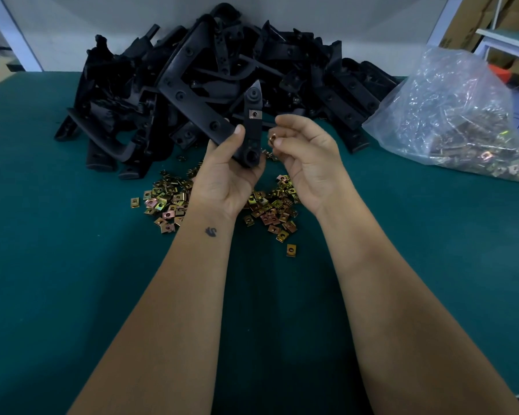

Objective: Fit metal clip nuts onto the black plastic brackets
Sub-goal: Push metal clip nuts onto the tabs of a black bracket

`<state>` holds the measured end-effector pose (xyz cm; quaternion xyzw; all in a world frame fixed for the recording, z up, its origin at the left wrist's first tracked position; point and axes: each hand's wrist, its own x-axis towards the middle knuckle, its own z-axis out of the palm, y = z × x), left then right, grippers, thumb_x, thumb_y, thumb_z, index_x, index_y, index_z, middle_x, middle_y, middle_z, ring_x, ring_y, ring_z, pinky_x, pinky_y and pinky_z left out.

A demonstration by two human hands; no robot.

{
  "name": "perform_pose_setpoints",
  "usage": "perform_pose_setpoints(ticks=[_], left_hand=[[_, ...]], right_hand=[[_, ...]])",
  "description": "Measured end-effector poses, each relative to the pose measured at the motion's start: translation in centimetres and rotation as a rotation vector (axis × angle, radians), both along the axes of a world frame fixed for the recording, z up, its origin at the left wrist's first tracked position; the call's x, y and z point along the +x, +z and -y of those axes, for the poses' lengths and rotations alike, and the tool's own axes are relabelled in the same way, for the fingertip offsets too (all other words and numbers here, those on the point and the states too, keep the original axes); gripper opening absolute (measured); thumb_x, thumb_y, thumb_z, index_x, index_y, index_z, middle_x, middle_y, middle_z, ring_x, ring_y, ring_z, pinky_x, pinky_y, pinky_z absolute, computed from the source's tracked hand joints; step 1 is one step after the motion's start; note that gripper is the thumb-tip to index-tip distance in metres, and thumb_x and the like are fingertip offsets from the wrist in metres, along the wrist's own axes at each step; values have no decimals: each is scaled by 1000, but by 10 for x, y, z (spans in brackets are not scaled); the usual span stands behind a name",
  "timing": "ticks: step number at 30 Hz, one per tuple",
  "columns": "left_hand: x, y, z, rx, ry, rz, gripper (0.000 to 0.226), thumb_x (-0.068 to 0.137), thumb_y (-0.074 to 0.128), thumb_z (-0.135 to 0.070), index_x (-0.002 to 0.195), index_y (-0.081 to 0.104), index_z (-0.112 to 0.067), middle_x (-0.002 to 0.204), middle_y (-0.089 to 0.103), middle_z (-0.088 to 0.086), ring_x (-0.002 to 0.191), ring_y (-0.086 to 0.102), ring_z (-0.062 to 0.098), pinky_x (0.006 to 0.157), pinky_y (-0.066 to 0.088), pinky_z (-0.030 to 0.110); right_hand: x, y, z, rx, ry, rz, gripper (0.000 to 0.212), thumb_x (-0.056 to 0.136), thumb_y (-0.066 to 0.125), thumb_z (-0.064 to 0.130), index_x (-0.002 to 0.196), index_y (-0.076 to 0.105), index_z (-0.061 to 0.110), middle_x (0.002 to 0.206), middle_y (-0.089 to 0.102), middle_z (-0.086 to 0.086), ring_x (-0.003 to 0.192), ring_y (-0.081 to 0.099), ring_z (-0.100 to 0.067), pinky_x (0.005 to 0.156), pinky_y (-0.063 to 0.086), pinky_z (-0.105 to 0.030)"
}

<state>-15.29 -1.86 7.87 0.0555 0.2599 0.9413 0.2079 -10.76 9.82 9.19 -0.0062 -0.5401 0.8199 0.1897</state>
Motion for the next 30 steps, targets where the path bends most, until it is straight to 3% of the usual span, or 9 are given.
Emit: perform_pose_setpoints(ticks=[11, 22, 30], left_hand=[[-2, -3, -1, 26, 3, -63, 20, 97, 52, -2, 113, 53, -15, 102, 67, 6, 88, 67, 18, 71, 57, 29], [-5, -5, -1, 21, 14, -72, 22, 96, 54, 1, 109, 56, -16, 98, 72, 7, 90, 70, 21, 75, 58, 33], [-4, -6, -2, 5, 12, -73, 28, 97, 53, 1, 119, 53, -16, 103, 71, 7, 95, 69, 20, 82, 58, 32]], right_hand=[[1, 1, 2, -5, 76, 84, 40, 85, 61, -13, 119, 59, 7, 87, 68, -9, 75, 65, -12, 68, 51, -19], [0, -1, 1, -58, 85, 133, 33, 86, 60, -10, 113, 62, 8, 84, 69, -7, 71, 62, -10, 67, 47, -21], [-1, -2, 4, -41, 99, 126, 32, 86, 60, -10, 112, 63, 8, 82, 68, -7, 68, 62, -9, 64, 48, -19]])
